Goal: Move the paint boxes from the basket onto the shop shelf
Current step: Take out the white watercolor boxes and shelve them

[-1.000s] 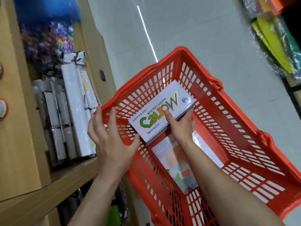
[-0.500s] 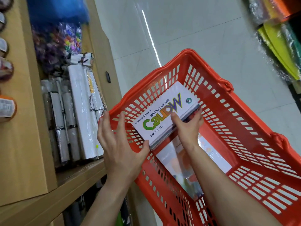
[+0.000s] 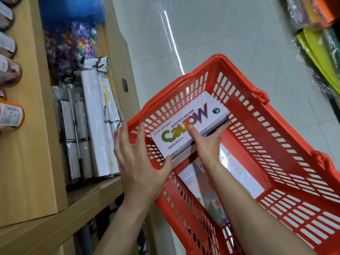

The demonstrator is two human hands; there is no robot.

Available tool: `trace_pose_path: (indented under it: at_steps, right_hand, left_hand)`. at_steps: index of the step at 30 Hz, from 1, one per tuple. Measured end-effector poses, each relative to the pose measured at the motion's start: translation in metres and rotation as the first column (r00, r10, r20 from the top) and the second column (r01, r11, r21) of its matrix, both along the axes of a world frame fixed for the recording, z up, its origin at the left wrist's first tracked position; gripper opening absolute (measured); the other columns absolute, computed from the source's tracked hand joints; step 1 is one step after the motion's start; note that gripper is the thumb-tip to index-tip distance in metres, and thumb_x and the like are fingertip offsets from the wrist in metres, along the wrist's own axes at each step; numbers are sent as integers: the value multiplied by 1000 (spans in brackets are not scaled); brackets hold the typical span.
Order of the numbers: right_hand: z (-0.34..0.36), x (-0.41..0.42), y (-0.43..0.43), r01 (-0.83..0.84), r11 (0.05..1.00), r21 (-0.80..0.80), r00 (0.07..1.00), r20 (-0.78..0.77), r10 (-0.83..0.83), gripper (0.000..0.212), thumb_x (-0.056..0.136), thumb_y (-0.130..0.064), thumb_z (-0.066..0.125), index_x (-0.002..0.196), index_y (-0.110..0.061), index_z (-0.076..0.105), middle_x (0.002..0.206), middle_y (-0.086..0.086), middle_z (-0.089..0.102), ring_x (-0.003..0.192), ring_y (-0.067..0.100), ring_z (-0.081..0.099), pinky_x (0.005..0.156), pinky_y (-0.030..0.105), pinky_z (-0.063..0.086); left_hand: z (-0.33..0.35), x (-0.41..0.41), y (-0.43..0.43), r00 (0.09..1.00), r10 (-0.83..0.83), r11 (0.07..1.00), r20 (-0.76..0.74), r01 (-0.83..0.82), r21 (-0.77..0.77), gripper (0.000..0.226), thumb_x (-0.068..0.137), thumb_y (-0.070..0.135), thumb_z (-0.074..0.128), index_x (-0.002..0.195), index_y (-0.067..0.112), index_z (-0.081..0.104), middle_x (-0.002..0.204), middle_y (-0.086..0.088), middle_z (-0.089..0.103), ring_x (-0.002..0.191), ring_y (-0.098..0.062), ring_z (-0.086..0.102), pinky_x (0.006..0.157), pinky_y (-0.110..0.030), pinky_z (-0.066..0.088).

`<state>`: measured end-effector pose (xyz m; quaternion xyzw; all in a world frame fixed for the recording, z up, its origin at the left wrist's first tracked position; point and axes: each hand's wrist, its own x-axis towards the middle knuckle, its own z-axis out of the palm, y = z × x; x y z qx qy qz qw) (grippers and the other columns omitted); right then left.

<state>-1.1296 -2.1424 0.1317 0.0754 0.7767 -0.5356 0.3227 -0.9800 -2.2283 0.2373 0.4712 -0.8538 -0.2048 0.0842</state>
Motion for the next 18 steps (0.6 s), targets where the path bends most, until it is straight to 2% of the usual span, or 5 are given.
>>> trace_pose_path:
  at_steps: [3, 6, 10, 12, 18]
  right_hand:
    - [1, 1, -3, 13, 1000, -12, 1000, 18, -13, 138, 62, -63, 79, 160, -46, -15, 153, 6, 38, 127, 15, 40, 108, 37, 33]
    - [4, 0, -2, 34, 999, -12, 999, -4, -34, 133, 61, -57, 78, 161, -43, -9, 152, 3, 40, 119, 10, 37, 106, 39, 35]
    - [19, 2, 25, -34, 999, 0, 998, -49, 34, 135, 59, -53, 83, 160, -52, -8, 154, -4, 36, 138, 16, 41, 114, 44, 38]
    - [29, 3, 45, -79, 997, 3, 994, -75, 79, 136, 61, -48, 87, 159, -54, -6, 159, -1, 37, 146, 24, 44, 118, 54, 40]
    - [66, 2, 104, -204, 979, 19, 976, -77, 205, 138, 61, -46, 91, 157, -62, -7, 165, -5, 35, 150, 24, 43, 119, 61, 38]
  left_hand:
    - [1, 1, 1, 1000, 5, 1000, -9, -5, -1, 96, 74, 58, 63, 157, 24, 29, 169, -7, 14, 154, -30, 12, 113, -63, 37]
    - [2, 3, 3, 999, 10, 1000, -35, -9, 17, 95, 75, 56, 65, 157, 26, 30, 169, -3, 12, 155, -27, 10, 118, -52, 30]
    - [6, 4, 6, 997, 32, 999, -64, -29, 45, 91, 77, 55, 67, 156, 25, 33, 169, -1, 13, 155, -26, 10, 116, -44, 26]
    - [8, 4, 6, 997, 38, 998, -60, -35, 51, 91, 77, 54, 68, 156, 25, 33, 169, -2, 13, 155, -26, 10, 116, -45, 26]
    - [21, 2, 12, 998, 55, 995, -4, -55, 87, 89, 80, 54, 66, 156, 23, 32, 169, -1, 13, 155, -27, 10, 117, -60, 32]
